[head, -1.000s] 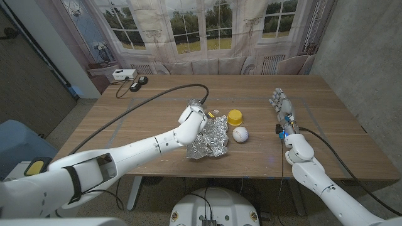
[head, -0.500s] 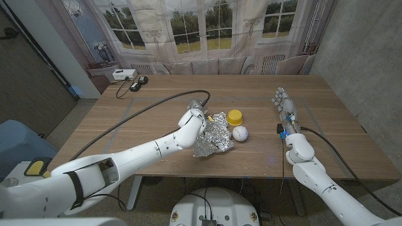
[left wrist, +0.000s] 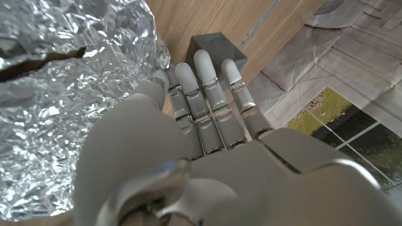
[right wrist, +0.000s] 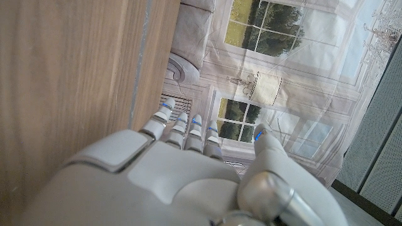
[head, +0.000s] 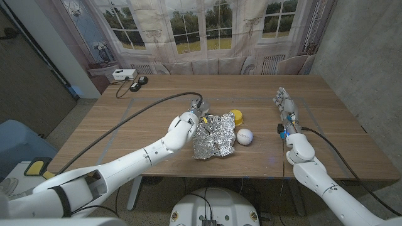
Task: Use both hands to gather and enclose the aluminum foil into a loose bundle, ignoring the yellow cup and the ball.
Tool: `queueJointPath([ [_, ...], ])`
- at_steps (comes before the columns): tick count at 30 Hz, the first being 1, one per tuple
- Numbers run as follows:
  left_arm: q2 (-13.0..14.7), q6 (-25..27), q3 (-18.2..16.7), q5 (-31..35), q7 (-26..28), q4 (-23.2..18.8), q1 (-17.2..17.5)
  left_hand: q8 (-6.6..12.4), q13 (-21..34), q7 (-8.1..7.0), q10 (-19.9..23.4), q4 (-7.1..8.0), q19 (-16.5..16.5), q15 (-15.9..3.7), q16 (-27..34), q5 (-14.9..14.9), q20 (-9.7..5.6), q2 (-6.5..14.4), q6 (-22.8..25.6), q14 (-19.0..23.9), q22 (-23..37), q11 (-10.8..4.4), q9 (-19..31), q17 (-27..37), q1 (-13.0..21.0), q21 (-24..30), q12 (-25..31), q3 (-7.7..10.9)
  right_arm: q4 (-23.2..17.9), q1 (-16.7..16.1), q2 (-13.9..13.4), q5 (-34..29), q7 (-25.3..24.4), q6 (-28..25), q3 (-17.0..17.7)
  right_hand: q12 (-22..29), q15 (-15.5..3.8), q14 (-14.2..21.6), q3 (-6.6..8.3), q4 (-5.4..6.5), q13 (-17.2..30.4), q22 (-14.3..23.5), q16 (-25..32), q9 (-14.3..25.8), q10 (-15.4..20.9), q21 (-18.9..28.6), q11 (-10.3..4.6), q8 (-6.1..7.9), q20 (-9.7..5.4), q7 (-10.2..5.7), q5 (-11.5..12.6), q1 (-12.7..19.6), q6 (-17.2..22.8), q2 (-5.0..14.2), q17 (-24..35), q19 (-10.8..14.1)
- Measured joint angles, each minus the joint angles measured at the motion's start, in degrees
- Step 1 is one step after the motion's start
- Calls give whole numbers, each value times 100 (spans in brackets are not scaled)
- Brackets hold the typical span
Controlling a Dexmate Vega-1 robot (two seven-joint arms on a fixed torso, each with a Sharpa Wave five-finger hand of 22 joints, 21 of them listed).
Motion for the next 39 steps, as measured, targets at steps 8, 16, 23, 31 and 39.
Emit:
queueJointPath([
  [8, 126, -134, -294, -1082, 2185, -376, 222, 327, 352, 29, 0, -4, -147, 1, -107, 89, -4, -23, -251, -44, -105, 0, 1, 270, 22, 139, 4, 123, -84, -51, -17, 10, 11, 35, 42, 0, 0, 0, -25, 25, 0, 0, 0, 0, 0, 0, 0, 0, 0, 0, 0, 0, 0, 0, 0, 0],
  [16, 200, 30, -476, -1194, 2460, -685, 325, 337, 405, 26, 0, -4, -155, 13, -129, 176, -13, -25, -253, -31, -203, 0, 2, 445, 24, 244, -75, 124, -98, -62, -28, 54, 69, 79, 66, 0, 0, 0, -25, 25, 0, 0, 0, 0, 0, 0, 0, 0, 0, 0, 0, -23, 0, -23, 0, -1],
  [23, 273, 202, -539, -1244, 2018, -972, 244, 568, -487, 85, -329, 495, -831, 115, -548, -116, 370, -541, -311, -475, -367, 237, 1293, 488, -1548, 472, -917, 367, -113, -73, -40, 74, 105, 109, 89, 0, -9, 54, -25, 24, 0, 0, 0, 0, 0, 0, 0, 0, 0, 0, 0, -22, 0, -22, 1, -1],
  [31, 272, 238, -497, -1240, 869, -1060, 1, -1277, -1400, -194, -1719, 533, -1633, 303, -1580, -699, 357, -991, -1897, -1611, -638, 252, 325, -476, -2562, 316, -2003, 23, -112, -74, -44, 96, 145, 148, 108, 0, -10, 52, -1, 48, 0, 0, 0, 0, 0, 0, 0, 0, -13, 0, 0, -38, -1, -6, 1, 12],
  [39, 167, 100, -534, -1809, -161, -857, -387, -1447, -968, -208, -2685, 414, -2407, 495, -1586, -536, 520, -1027, -2129, -2687, -612, 451, -3, 6, -2688, 71, -2014, -350, -79, -70, -44, 100, 153, 178, 125, 0, -10, 51, -1, 48, 0, 0, 0, -1, 2, 0, -2, 0, -32, 0, 0, -72, -1, 28, 1, 32],
])
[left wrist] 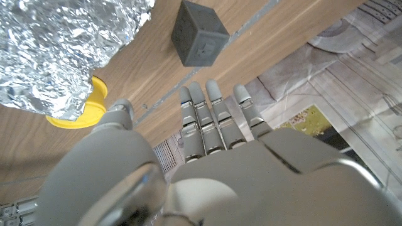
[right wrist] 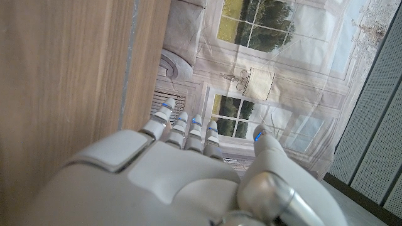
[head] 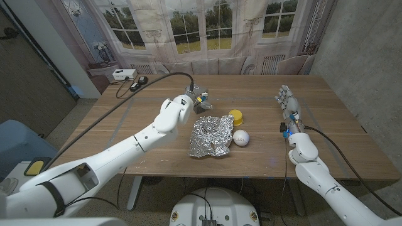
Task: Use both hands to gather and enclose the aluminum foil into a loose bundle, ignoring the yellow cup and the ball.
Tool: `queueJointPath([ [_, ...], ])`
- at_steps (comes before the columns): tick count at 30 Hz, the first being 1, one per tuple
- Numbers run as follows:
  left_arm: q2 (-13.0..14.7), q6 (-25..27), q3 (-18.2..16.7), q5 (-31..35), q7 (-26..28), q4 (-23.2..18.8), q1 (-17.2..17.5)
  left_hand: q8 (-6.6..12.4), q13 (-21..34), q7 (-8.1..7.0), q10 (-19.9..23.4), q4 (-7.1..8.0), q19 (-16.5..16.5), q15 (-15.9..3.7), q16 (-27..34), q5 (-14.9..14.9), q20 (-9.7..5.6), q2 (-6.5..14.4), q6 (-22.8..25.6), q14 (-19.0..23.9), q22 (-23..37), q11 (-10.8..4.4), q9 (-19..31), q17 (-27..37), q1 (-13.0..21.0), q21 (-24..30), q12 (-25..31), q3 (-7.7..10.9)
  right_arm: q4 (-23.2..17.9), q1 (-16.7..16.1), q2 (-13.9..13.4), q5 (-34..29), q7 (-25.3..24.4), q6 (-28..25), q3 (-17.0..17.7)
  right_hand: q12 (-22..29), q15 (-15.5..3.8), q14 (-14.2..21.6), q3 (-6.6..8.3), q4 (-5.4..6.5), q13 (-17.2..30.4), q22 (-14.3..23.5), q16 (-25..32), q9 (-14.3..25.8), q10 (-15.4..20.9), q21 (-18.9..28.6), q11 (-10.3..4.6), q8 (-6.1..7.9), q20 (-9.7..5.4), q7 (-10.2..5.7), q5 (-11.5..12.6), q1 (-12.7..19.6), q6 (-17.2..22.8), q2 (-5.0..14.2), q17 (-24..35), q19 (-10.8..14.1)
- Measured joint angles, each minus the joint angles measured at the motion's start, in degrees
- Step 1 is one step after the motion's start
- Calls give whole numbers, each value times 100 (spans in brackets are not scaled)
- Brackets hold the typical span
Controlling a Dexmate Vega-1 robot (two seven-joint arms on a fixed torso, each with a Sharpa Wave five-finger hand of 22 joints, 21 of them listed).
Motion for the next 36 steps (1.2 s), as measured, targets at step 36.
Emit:
queueJointPath([
  [36, -470, -853, 835, -2250, -1058, 1677, -1560, 69, 710, -1299, -1506, -301, -499, 382, -212, 452, 64, -134, -409, -1195, 97, 115, -241, 205, 471, -88, 91, -617, 156, 40, 61, -27, -83, 73, 52, 0, 30, 92, 0, -1, 0, 0, 0, 0, 68, 0, -8, 0, -30, 31, 0, -17, 31, -30, 1, 30],
])
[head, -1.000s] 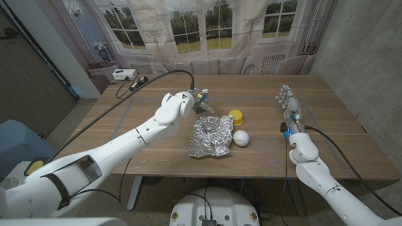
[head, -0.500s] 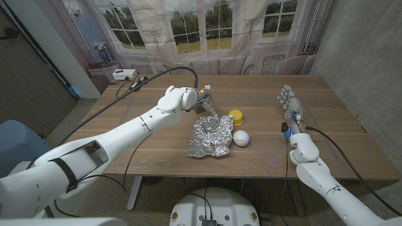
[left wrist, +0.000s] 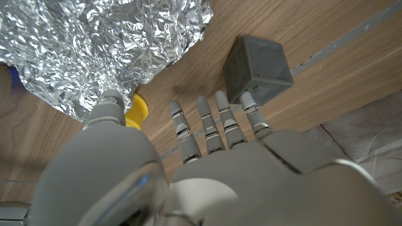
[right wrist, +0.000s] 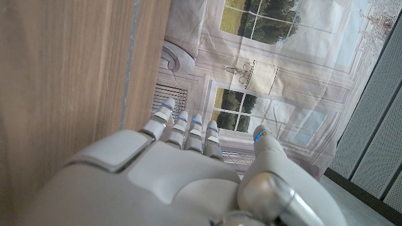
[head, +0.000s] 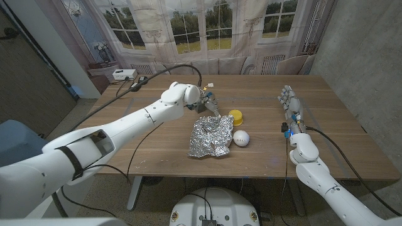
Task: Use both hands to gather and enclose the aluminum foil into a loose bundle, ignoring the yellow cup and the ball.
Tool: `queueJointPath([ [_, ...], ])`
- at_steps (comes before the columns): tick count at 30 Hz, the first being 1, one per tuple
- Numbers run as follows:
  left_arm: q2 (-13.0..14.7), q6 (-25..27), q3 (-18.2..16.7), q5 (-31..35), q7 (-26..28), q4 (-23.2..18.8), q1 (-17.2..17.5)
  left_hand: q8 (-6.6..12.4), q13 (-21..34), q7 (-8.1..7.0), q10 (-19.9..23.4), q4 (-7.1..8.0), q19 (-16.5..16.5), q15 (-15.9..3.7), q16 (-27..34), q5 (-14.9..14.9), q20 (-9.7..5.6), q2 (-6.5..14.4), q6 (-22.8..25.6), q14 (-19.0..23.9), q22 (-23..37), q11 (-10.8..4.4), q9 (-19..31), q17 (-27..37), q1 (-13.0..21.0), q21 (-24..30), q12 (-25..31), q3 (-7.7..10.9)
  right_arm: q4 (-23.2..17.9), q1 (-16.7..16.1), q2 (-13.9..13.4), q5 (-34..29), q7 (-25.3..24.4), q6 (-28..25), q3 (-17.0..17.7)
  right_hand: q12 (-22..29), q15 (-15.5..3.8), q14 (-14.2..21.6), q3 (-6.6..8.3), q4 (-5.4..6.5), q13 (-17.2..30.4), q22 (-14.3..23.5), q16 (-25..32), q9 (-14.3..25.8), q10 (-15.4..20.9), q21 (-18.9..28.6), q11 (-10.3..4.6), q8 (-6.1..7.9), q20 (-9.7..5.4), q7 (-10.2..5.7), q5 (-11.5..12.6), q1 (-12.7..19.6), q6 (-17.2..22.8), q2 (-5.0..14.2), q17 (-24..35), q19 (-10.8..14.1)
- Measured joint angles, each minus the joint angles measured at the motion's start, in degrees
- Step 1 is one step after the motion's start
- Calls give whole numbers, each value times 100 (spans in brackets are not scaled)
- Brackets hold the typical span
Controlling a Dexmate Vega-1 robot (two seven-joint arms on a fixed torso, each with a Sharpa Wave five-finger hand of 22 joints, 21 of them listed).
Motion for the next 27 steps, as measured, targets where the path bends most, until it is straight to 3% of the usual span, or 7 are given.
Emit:
queueJointPath([
  [5, -59, -77, 141, -159, -93, 162, -145, -24, 133, -4, -514, 24, -497, 171, -27, 50, 132, 208, -70, -530, 34, 77, -28, 158, 208, -113, -98, -70, 22, 7, 15, 0, -5, 21, 1, 0, 11, 52, 0, 0, 0, 0, 0, 0, 44, 0, 2, 0, 0, 22, 0, -23, 22, -23, 0, 0],
  [9, -30, -157, 177, -318, -27, 154, -174, -24, 226, -8, -686, 1, -545, 201, -27, 50, 182, 340, -166, -681, 141, 86, -10, 273, 340, -142, -98, -109, 56, 19, 34, 1, -5, 30, 1, 0, 11, 52, 0, 0, 0, 0, 0, 0, 55, 0, -9, 0, 0, 31, 0, -23, 31, -23, 0, 0],
  [15, 159, -168, 7, -596, 223, -160, -69, -69, 374, -12, -1104, 43, -460, 398, -106, 50, 263, 344, -838, -1226, 309, 223, 64, 364, 344, -275, -137, -379, 88, 29, 58, 22, -2, 35, -1, 0, 11, 51, 0, 0, 0, 0, 0, 0, 55, 0, -9, 0, 0, 31, 0, -23, 31, -22, 0, 0],
  [17, 196, -159, -20, -630, 237, -239, -58, -4, 332, -9, -1304, 90, -478, 555, -430, 50, 251, 244, -985, -1554, 191, 299, 131, 109, 244, -553, -197, -548, 89, 32, 61, 23, -1, 40, -3, 0, 10, 51, 0, 0, 0, 0, 0, 0, 54, 0, -9, 0, 0, 31, 0, -23, 31, -22, 0, 0],
  [20, 273, -47, -68, -665, 269, -405, -57, -4, -163, 41, -1733, 185, -514, 833, -1126, 50, 274, 223, -1408, -1991, -122, 437, 149, -679, 223, -1130, -608, -801, 91, 41, 63, 23, -1, 43, -12, 0, 10, 51, 0, 0, 0, 0, 0, 0, 54, 0, -8, 0, 0, 31, 0, -23, 31, -22, 0, -1],
  [24, 327, 16, -78, -669, 298, -527, -57, -48, -758, 69, -1929, 288, -513, 923, -1443, 102, 274, 285, -2042, -2080, -268, 559, 123, -1473, 162, -1626, -1200, -1011, 92, 50, 65, 23, 4, 44, -19, 0, 12, 53, 0, 0, 0, 0, 0, 0, 54, 0, -9, 0, 0, 51, 0, -22, 51, -22, 0, 0],
  [27, 380, 52, -112, -673, 340, -651, -51, -41, -988, 83, -1929, 324, -513, 923, -1443, 116, 274, 285, -2172, -2080, -273, 559, 105, -1763, 162, -1805, -1365, -1094, 93, 57, 71, 23, 5, 44, -24, 0, 0, 83, 0, 0, 0, 0, 0, 0, 54, 0, -9, 0, 0, 39, 0, -23, 63, -22, 0, 0],
])
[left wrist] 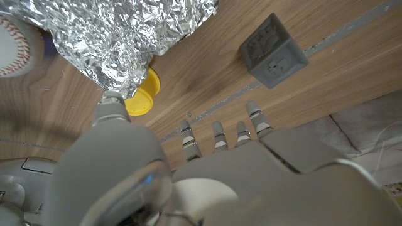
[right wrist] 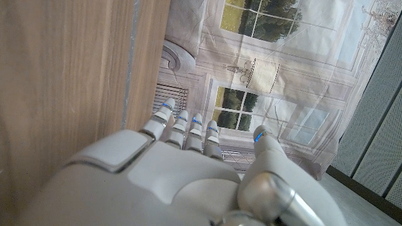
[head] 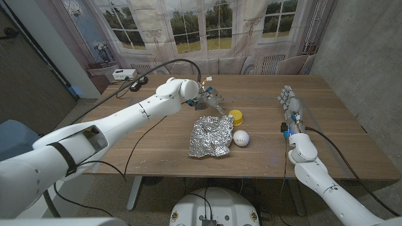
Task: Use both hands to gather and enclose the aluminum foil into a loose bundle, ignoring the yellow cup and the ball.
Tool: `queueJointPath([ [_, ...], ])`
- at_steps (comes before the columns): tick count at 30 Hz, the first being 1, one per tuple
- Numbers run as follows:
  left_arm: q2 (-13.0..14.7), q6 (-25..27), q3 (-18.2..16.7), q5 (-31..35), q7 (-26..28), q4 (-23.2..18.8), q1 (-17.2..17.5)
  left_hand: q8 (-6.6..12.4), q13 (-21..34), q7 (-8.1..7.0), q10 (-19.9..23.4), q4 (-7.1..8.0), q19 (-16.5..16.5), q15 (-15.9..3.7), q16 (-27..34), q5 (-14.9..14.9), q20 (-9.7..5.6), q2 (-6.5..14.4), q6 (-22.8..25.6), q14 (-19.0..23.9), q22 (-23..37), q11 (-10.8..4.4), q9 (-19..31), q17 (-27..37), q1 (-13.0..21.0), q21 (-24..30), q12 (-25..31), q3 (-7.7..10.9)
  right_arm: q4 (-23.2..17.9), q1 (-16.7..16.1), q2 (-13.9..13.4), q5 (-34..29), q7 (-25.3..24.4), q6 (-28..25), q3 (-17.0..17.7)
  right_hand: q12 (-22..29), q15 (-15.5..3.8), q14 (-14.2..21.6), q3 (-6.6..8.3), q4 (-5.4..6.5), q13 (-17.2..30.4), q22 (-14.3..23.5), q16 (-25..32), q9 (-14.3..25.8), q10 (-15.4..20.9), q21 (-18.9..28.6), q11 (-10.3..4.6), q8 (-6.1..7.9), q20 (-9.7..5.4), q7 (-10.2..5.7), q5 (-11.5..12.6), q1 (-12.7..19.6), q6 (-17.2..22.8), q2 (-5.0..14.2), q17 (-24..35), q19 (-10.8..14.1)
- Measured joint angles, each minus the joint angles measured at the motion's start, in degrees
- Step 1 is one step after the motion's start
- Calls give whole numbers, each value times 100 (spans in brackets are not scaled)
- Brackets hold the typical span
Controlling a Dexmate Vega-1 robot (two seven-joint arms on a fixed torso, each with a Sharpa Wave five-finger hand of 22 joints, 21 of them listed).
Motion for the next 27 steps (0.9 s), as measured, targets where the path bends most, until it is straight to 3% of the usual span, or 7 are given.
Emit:
queueJointPath([
  [5, 33, 79, -4, -6, -64, -113, -50, 289, -388, 407, 291, 56, 0, 1, 25, 13, 0, 45, 746, 1, 0, -53, -26, -503, -45, -240, -133, -165, 2, 1, 8, -5, -4, 18, -2, 0, 1, 0, 0, 0, 0, 0, 0, 0, 0, 0, 0, 0, 0, 0, 0, 0, 0, 0, 0, 0],
  [12, -141, 119, 200, -44, -490, 164, -367, 505, -729, 585, 280, 73, 0, -121, 25, 13, 0, 154, 1643, 46, 16, -112, -52, -944, 3, -467, -404, -231, -9, -26, 12, -29, -47, 48, 4, 0, 0, -1, 0, 0, 0, 0, 0, 0, -1, 0, 0, 0, 0, -20, 0, 0, 20, 0, 0, 0],
  [16, -272, 111, 340, -59, -683, 403, -551, 530, -834, 575, 311, 73, 1, -121, 25, 13, 0, 259, 1820, 46, 16, -143, -79, -1077, 48, -525, -480, -231, -25, -44, 14, -39, -64, 60, 15, 0, 0, -1, 0, 0, 0, 0, 0, 0, -1, 0, 0, 0, 0, -20, 0, 0, 20, 0, 0, 0],
  [21, -415, 92, 536, -36, -835, 635, -753, 530, -925, 378, 330, 17, 0, -121, 25, 13, 0, 365, 1951, 46, 16, -206, -79, -1194, 155, -567, -534, -175, -41, -73, 15, -47, -86, 91, 33, 0, 0, -1, 0, 0, 0, 0, 0, 0, -1, 0, 0, 0, 0, -20, 0, 0, 20, 0, 0, 0],
  [27, -543, 69, 784, 119, -908, 804, -914, 530, -1025, 283, 393, -63, 1, -122, 25, 13, 0, 414, 2047, 46, 16, -286, -106, -1317, 330, -613, -556, -143, -55, -110, 20, -49, -104, 142, 55, 0, 22, 21, 24, 24, 0, 0, 0, 0, -1, 0, 0, 0, 0, -20, 0, 0, 19, 0, 0, 0],
])
